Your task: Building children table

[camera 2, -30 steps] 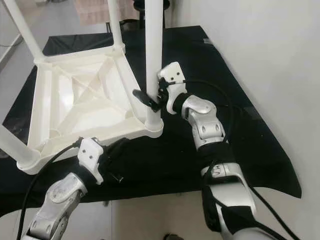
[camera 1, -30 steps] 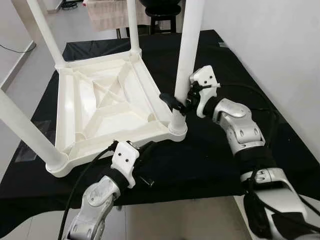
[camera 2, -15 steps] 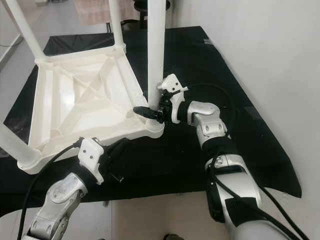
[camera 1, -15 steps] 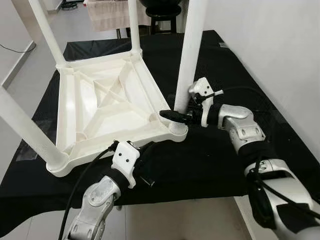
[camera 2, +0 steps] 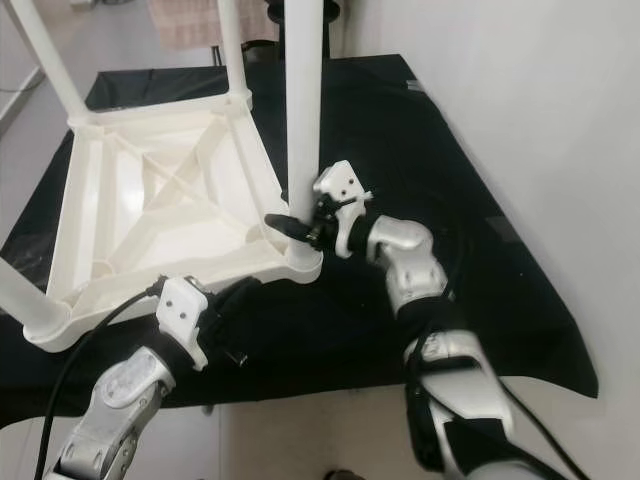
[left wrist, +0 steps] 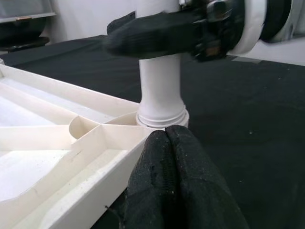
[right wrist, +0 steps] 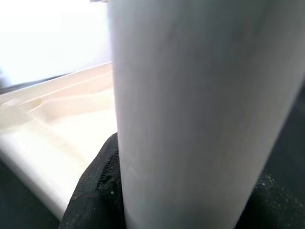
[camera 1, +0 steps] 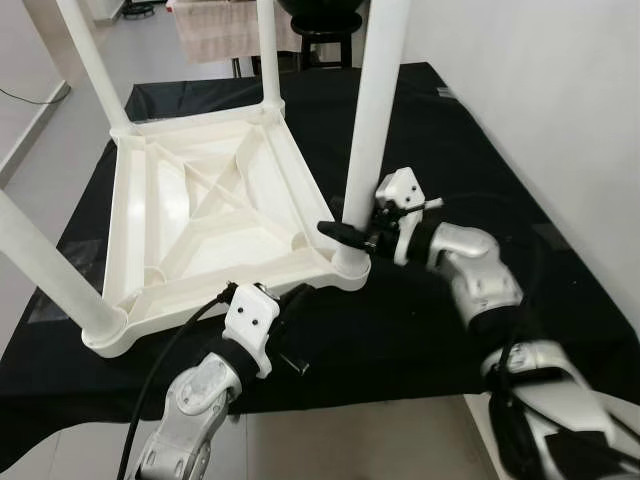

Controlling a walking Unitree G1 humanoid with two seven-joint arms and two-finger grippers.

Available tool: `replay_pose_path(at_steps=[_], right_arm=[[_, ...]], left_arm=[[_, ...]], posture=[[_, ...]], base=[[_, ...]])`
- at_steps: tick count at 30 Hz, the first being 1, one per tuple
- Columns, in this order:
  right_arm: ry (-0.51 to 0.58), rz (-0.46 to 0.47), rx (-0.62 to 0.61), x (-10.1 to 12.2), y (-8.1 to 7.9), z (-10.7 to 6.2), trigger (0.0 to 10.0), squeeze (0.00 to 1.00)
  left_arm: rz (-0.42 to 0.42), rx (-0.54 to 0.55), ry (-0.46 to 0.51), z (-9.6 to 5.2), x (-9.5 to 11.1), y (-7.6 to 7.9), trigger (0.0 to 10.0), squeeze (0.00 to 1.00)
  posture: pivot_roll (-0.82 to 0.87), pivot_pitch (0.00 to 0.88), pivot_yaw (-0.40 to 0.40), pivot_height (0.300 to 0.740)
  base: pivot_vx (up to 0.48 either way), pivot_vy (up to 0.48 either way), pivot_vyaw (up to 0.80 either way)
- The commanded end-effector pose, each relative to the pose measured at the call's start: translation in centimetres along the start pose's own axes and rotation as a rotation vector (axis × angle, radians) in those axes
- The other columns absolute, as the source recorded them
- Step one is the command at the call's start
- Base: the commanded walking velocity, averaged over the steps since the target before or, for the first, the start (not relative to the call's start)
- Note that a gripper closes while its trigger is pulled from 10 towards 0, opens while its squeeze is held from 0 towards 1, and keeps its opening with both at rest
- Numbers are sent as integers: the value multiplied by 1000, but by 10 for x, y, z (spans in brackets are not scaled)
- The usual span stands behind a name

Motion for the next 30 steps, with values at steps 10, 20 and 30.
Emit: replay_pose_path(at_steps=[10, 20, 30], right_arm=[[-185, 115, -341, -37, -54, 1, 0, 0], [-73, 110, -192, -3, -55, 15, 10000, 1000], [84, -31, 284, 33, -46, 14, 10000, 0]], left_arm=[[-4, -18, -18, -2, -5, 1, 10000, 0], [8, -4, -19, -1, -5, 1, 10000, 0], [4, -9, -17, 0, -5, 1, 10000, 0]], posture=[[22, 93, -22, 740], [32, 85, -26, 740], [44, 92, -15, 740]], base=[[0, 0, 0], [0, 0, 0], [0, 0, 0]])
Point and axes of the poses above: a point about 5 cm out from each wrist's last joint towards the gripper, its own z axis pointing out of the wrist towards the gripper, its own x axis along the axis of the wrist's last joint, y = z × x, the point moved 2 cm from there along z, pointing out of the wrist towards the gripper, and after that the axes turned 3 degrees about -z, right-handed, at the moved point
